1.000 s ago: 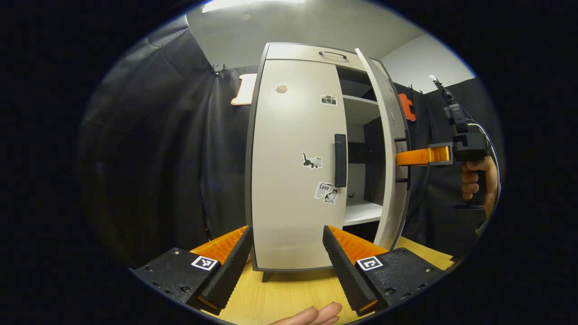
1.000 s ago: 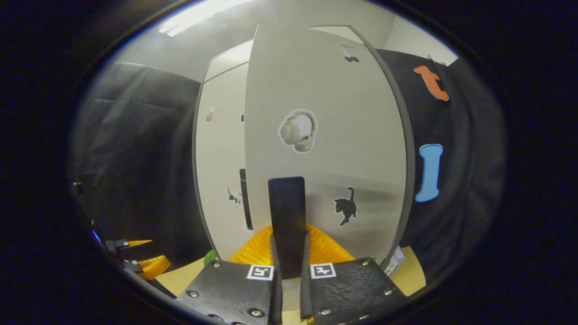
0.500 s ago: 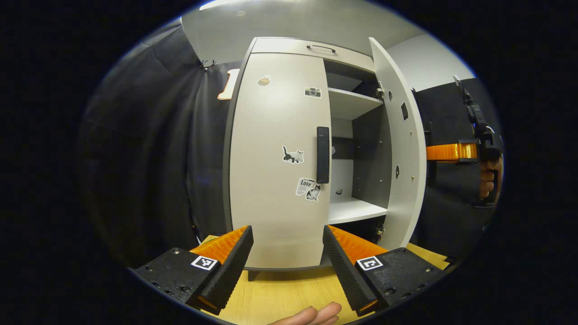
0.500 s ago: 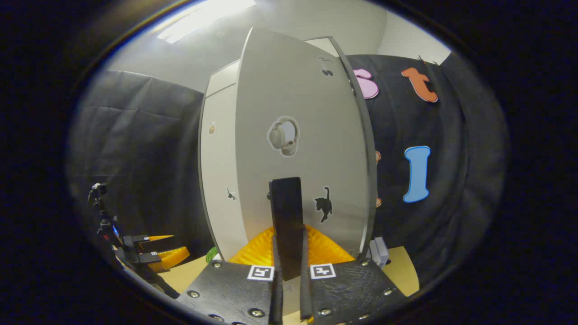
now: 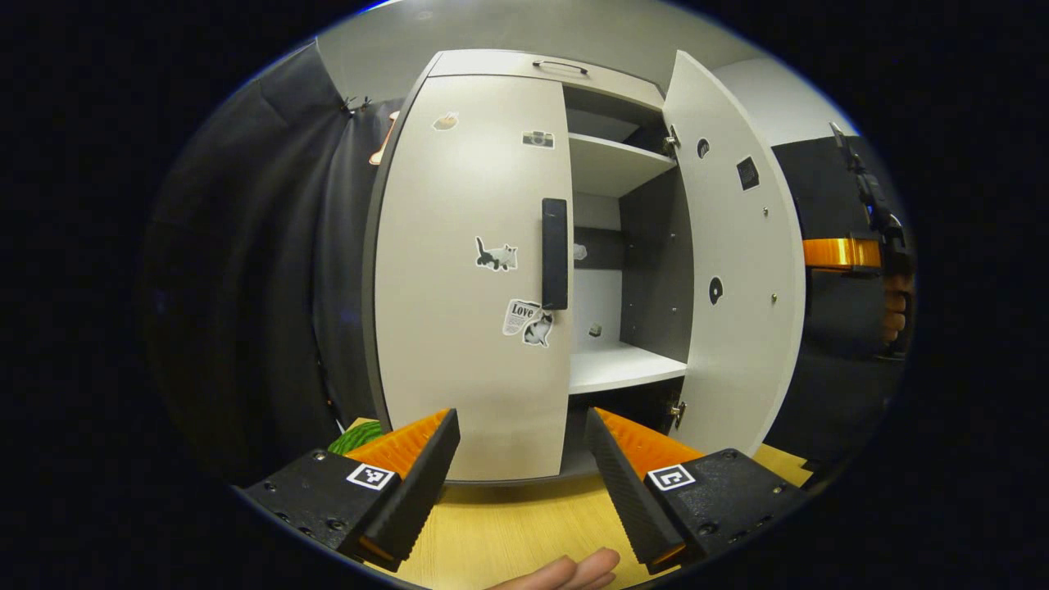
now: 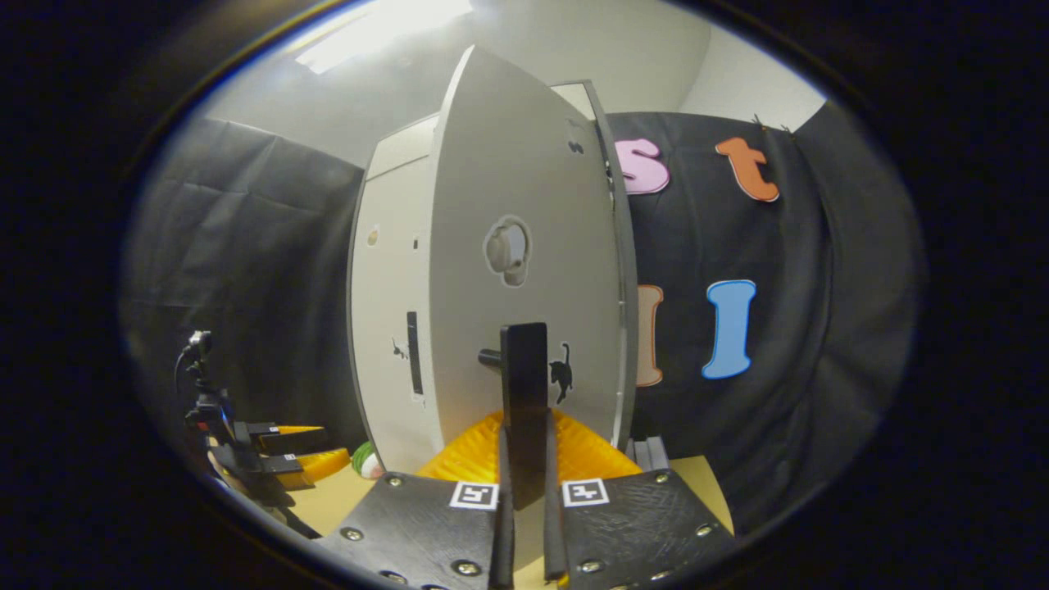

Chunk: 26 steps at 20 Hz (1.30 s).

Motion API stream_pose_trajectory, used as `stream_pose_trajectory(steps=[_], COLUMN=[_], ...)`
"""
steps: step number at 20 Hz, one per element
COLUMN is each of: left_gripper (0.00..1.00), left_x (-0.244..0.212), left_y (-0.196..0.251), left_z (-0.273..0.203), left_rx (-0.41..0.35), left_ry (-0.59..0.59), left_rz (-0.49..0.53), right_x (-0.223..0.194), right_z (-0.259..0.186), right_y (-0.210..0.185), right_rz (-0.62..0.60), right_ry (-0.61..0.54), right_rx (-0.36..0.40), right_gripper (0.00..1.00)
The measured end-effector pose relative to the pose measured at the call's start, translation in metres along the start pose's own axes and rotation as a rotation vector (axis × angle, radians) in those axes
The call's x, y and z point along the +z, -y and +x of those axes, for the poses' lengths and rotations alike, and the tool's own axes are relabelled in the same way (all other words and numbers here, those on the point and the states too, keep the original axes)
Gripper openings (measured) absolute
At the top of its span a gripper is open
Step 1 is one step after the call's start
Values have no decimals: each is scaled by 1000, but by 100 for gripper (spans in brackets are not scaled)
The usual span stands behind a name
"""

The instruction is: Open the right door of the double-door shoe cabinet with the right hand, and open the left door with the left hand.

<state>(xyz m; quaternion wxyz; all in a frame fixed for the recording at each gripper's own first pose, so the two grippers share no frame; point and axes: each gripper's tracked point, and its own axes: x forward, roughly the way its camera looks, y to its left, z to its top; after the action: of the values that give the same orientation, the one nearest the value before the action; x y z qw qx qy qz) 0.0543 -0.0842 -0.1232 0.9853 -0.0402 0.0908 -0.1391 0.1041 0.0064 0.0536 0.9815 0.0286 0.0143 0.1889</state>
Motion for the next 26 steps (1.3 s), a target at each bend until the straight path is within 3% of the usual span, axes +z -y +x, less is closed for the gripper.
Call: stream_pose_trajectory(steps=[3, 5, 7, 8, 10, 13, 15, 16, 21, 26], left_gripper=[96, 93, 96, 96, 96, 96, 96, 96, 96, 96], left_x=[-1, -1, -3, -5, -6, -7, -7, -6, 1, 38], left_y=[3, 3, 5, 4, 3, 0, -1, -2, -2, 9], left_z=[2, 6, 8, 9, 12, 14, 16, 16, 29, 59], left_rx=[-3, 2, 2, 2, 4, 13, 21, 25, 42, 30], left_ry=[6, 8, 2, -2, -8, -12, -15, -13, -16, 22], left_rz=[10, 9, 2, 1, 1, 4, 11, 11, 36, -21], right_x=[2, 6, 12, 8, -2, -1, -4, -10, -14, -10], right_z=[-9, -12, -19, -12, -6, -8, -6, -6, -13, -48], right_y=[26, 53, 88, 91, 80, 91, 87, 87, 88, 76], right_rz=[-19, -52, -84, -52, 16, -46, -22, -20, -43, -206], right_ry=[6, 18, 28, 23, 6, 12, 2, -8, 6, 126], right_rx=[-52, -124, -211, -151, -86, -122, -127, -132, -150, -272], right_gripper=[14, 13, 13, 6, 13, 12, 9, 12, 12, 12])
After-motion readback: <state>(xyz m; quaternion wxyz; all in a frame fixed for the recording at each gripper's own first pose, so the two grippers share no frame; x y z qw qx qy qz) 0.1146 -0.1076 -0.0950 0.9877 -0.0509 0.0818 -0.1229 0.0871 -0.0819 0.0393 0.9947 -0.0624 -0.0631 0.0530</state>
